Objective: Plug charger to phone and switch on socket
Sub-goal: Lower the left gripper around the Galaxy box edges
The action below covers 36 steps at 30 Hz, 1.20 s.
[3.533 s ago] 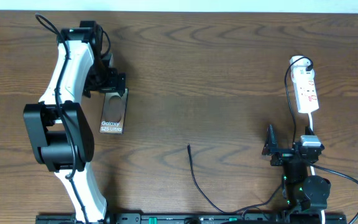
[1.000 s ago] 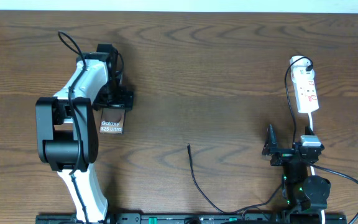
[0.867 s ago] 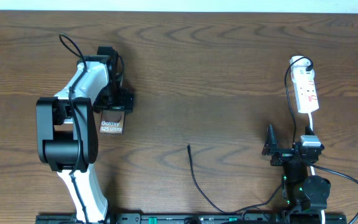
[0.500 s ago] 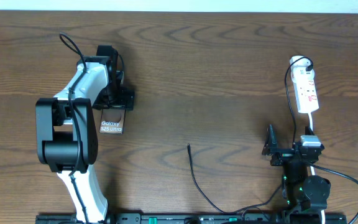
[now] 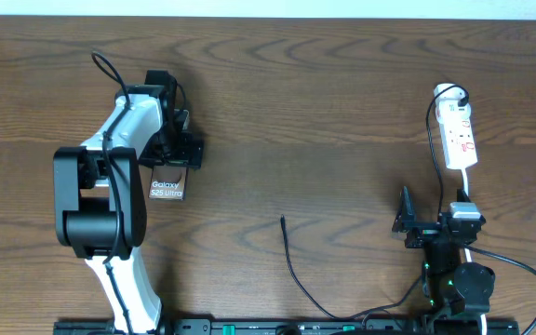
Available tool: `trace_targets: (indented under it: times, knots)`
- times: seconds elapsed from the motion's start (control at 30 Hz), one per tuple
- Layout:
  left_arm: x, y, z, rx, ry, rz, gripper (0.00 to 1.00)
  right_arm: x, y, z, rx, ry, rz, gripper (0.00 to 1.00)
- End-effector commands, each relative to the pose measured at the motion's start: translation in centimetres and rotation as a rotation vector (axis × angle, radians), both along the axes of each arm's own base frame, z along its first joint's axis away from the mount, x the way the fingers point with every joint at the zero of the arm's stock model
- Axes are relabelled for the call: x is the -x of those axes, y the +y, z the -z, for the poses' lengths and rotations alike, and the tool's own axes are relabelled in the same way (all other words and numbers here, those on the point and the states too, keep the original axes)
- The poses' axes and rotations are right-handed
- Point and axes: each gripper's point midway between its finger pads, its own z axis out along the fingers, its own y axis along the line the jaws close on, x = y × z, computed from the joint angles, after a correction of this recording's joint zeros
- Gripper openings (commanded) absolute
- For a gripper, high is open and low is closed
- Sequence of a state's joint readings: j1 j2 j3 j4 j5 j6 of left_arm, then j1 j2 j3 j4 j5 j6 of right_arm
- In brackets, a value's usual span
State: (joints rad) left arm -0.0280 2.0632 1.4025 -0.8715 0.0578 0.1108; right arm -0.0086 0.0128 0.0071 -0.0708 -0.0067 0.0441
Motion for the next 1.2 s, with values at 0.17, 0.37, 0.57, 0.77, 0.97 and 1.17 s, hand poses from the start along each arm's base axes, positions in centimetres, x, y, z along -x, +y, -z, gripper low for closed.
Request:
trace_targets:
  times: [0.17,0.37,0.57,0.77,0.97,1.17]
  knots:
    - [0.9,0.0,0.8,0.017,0.015,0.014,0.98,0.0,0.2,0.1,0.008,0.003,-0.006,0.99]
    - [0.8,0.0,0.8,0.017,0.009,0.013,0.98,0.0,0.2,0.1,0.008,0.003,-0.006,0.99]
    - [0.1,-0.1,0.9,0.018,-0.018,0.013,0.98,0.0,0.2,0.1,0.009,0.003,-0.006,0.99]
    - [-0.5,-0.1,0.9,0.018,-0.042,0.014,0.98,0.0,0.2,0.1,0.009,0.003,-0.006,0.99]
    - [-0.6,-0.1,0.9,0.018,-0.044,0.014,0.98,0.0,0.2,0.1,0.009,0.003,-0.006,0.99]
    - [-0.5,0.0,0.9,0.013,-0.041,0.022,0.98,0.0,0.2,0.1,0.009,0.003,-0.006,0.99]
